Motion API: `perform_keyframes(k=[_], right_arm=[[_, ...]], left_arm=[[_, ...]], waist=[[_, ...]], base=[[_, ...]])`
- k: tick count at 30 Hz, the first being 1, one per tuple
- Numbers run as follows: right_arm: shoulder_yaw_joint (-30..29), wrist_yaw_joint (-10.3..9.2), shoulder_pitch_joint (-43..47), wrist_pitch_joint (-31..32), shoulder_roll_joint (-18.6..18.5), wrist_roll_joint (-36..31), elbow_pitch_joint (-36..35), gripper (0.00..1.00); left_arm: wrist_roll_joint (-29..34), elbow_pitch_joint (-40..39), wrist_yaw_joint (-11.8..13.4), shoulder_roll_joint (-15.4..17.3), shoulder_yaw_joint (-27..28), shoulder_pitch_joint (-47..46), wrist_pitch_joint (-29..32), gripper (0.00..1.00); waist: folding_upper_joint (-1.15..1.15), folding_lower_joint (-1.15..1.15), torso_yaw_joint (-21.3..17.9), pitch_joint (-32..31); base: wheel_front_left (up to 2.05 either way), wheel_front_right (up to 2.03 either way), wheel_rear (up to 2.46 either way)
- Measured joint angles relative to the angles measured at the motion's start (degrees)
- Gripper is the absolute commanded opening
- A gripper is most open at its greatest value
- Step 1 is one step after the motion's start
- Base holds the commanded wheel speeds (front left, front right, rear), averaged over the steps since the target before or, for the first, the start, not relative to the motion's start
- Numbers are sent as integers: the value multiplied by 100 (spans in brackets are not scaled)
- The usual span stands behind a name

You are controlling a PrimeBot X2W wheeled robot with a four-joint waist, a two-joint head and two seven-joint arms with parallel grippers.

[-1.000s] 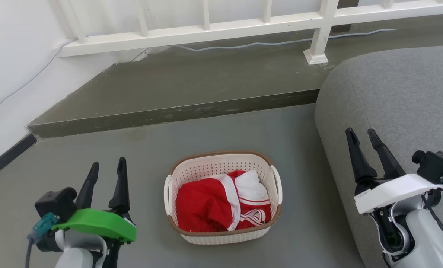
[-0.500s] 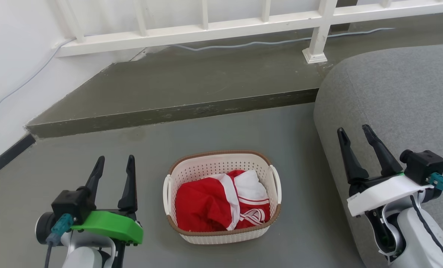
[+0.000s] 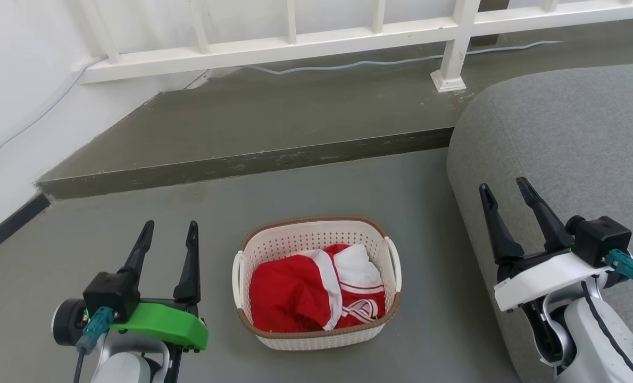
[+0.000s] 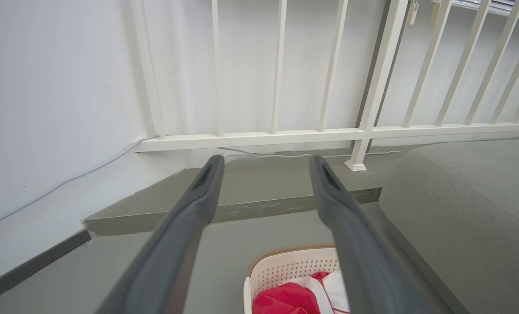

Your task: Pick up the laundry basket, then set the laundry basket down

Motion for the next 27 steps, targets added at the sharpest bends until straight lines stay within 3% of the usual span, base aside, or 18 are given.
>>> perform_keyframes(k=[27], right_arm=[[-199,60,0,-1,153,-125,141,100]], left_arm=[[1,24,-10,-25,141,1,0,100]], waist=[[0,0,-45,89]], base=[[0,0,0]])
